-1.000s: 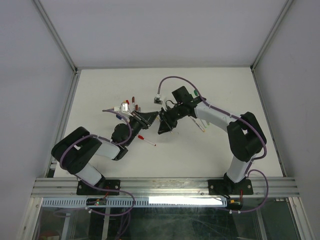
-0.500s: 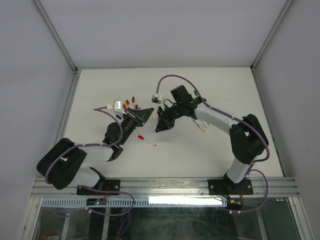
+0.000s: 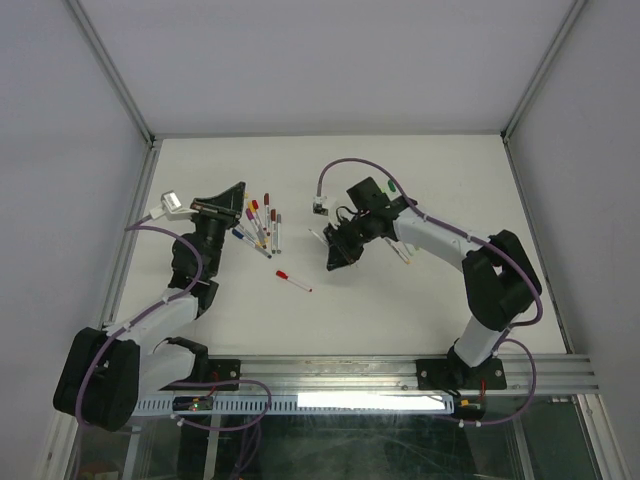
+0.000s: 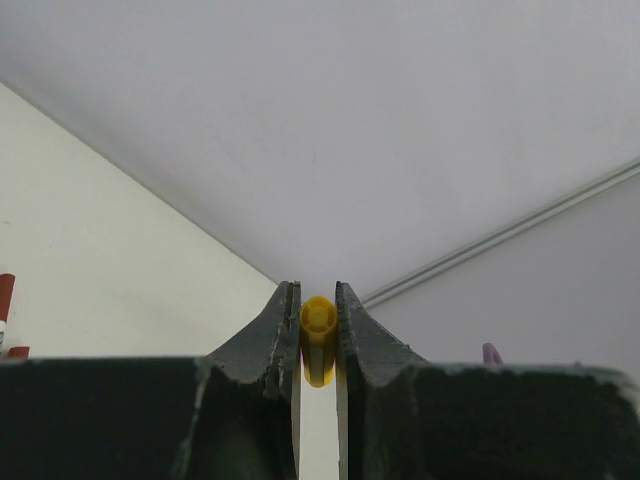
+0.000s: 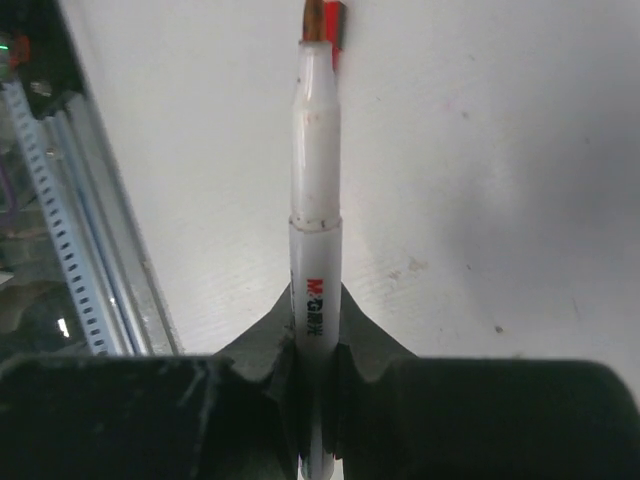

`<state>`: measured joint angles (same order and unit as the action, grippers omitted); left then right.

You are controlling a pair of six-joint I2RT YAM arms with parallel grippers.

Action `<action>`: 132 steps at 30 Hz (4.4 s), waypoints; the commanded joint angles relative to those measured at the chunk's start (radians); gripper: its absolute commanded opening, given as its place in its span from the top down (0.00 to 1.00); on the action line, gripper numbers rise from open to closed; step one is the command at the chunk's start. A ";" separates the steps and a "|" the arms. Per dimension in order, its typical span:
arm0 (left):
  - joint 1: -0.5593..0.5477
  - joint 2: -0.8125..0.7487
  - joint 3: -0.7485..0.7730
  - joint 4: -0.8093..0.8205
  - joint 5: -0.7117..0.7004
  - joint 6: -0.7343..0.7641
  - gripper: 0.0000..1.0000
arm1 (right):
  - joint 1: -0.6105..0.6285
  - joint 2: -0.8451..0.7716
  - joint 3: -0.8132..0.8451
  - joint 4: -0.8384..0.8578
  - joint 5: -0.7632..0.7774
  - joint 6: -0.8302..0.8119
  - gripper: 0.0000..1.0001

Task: Open the pen caps
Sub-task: Open the pen cap from the pen, then place the pen at the center of the board, then place the pen cap at the center of the board.

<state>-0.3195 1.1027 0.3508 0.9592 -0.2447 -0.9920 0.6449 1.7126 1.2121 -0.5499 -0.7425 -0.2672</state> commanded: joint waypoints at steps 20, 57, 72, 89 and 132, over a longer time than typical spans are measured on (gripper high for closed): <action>0.001 -0.112 -0.110 -0.237 0.302 -0.093 1.00 | -0.249 -0.020 -0.134 -0.073 0.576 -0.070 0.87; -0.227 0.096 -0.021 -0.187 0.207 -0.082 1.00 | -0.322 -0.001 -0.112 -0.017 0.526 0.045 0.83; -0.384 0.431 0.314 -0.492 0.089 -0.025 1.00 | -0.332 -0.053 -0.120 -0.009 0.491 0.029 0.73; -0.441 0.973 1.075 -1.042 -0.056 0.177 1.00 | -0.353 -0.218 -0.148 0.004 0.456 -0.040 0.61; -0.440 1.110 1.457 -1.160 -0.039 0.294 0.69 | -0.446 -0.305 -0.169 0.000 0.349 -0.058 0.60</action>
<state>-0.7532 2.3638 1.8256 -0.2382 -0.2821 -0.7361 0.2070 1.4673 1.0485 -0.5789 -0.3500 -0.3080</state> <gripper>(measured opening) 0.288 0.403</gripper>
